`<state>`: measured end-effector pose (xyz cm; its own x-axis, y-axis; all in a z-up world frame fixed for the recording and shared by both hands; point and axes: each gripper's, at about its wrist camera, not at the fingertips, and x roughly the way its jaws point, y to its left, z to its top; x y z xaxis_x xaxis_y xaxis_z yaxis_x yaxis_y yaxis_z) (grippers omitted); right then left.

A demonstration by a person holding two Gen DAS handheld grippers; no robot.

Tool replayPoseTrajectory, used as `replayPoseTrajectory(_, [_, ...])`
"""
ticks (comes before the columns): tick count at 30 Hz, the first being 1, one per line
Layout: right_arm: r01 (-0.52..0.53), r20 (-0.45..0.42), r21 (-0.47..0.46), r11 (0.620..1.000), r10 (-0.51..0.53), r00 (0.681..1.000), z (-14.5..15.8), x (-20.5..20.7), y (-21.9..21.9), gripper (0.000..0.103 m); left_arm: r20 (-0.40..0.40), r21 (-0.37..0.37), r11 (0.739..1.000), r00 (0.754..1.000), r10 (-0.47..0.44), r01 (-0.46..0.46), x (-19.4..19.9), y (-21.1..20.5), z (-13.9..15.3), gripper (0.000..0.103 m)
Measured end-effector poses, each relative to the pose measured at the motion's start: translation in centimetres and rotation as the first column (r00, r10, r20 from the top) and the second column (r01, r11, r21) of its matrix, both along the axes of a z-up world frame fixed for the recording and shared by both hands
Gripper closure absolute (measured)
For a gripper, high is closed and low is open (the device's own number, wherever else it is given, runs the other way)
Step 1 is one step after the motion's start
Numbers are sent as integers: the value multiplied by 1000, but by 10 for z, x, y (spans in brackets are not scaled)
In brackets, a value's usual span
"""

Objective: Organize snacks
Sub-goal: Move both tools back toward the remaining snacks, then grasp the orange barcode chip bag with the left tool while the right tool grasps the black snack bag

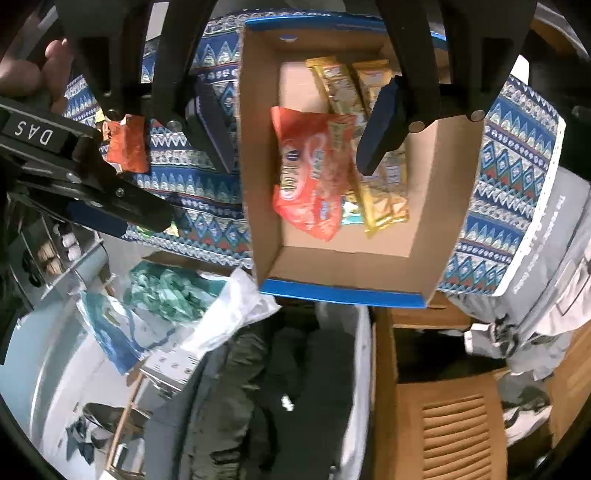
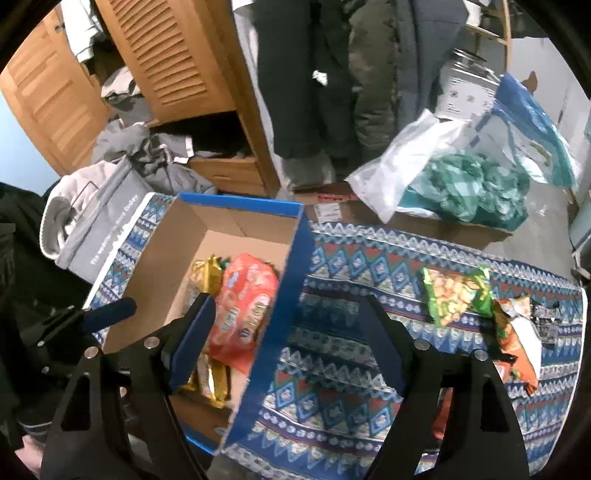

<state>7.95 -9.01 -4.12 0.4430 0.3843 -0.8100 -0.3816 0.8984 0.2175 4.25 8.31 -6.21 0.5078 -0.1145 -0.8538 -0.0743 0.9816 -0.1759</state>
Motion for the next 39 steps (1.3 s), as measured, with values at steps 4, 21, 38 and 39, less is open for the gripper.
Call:
replayPoseTrajectory(4, [28, 6, -16, 999, -28, 1000, 0, -5, -20, 22, -6, -5, 999, 999, -32, 32, 2, -17, 0, 29])
replayPoseTrajectory(21, [156, -9, -73, 985, -157, 988, -14, -19, -108, 20, -42, 3, 987, 986, -162, 162, 10, -90, -9, 22])
replayPoseTrajectory(38, [333, -88, -153, 931, -348, 933, -65, -32, -225, 20, -136, -31, 964, 954, -266, 264, 22, -166, -42, 22])
replayPoseTrajectory(39, [338, -95, -156, 928, -355, 930, -69, -33, -231, 20, -142, -34, 963, 952, -271, 268, 22, -172, -45, 22])
